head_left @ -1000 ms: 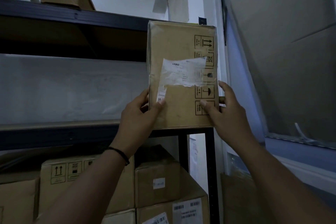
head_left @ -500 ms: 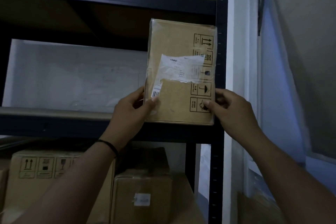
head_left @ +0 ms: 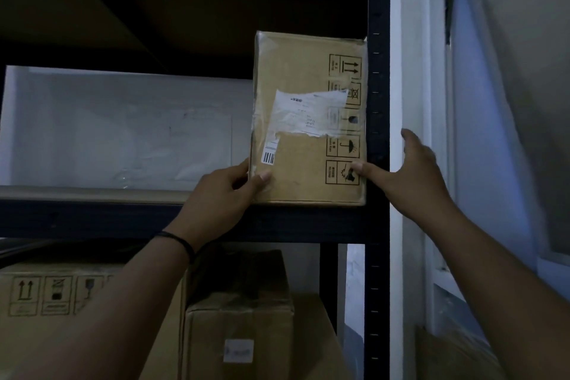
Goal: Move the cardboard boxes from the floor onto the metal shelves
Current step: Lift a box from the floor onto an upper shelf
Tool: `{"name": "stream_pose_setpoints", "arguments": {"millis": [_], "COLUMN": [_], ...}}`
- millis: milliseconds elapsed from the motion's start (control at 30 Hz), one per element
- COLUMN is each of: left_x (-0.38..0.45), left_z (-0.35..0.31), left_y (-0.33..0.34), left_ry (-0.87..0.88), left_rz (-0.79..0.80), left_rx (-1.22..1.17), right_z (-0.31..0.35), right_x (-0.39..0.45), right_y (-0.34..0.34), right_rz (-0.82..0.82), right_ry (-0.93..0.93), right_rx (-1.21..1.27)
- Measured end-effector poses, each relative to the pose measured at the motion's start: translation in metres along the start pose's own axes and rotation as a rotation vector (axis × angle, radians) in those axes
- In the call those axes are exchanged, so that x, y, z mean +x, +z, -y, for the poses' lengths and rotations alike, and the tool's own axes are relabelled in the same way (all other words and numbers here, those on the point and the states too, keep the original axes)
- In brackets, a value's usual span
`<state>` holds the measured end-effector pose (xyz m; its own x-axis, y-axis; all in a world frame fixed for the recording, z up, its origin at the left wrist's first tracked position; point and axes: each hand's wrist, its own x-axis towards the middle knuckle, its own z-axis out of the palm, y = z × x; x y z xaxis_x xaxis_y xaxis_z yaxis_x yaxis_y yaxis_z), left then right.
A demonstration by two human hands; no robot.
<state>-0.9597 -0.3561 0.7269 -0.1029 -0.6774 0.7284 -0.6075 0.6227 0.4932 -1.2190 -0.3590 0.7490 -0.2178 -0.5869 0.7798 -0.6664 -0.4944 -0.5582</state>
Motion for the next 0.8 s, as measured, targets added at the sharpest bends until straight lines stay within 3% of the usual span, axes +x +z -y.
{"name": "stream_pose_setpoints", "arguments": {"millis": [133,300,500,600,700,800], "left_x": [0.002,0.002,0.000,-0.009,-0.027,-0.049], "left_z": [0.001,0.004,0.006,0.006,0.006,0.015], "left_y": [0.000,0.003,0.005,0.006,0.004,-0.003], "left_ry": [-0.016,0.020,-0.007,-0.019,0.063,0.100], "left_rz": [0.047,0.055,0.022,-0.191,-0.406,-0.479], "left_rx": [0.098,0.180,0.188,0.038,0.114,0.190], "right_z": [-0.004,-0.009,-0.010,-0.008,-0.003,0.004], "right_x": [0.002,0.002,-0.005,-0.015,-0.030,-0.050], "right_y": [0.005,0.009,0.011,0.015,0.023,0.042], "right_rz": [0.136,0.130,0.113,-0.009,-0.154,-0.223], "right_ry": [-0.021,0.008,0.005,-0.028,-0.175,-0.315], "right_rx": [0.156,0.248,0.172,0.022,-0.054,-0.088]}}
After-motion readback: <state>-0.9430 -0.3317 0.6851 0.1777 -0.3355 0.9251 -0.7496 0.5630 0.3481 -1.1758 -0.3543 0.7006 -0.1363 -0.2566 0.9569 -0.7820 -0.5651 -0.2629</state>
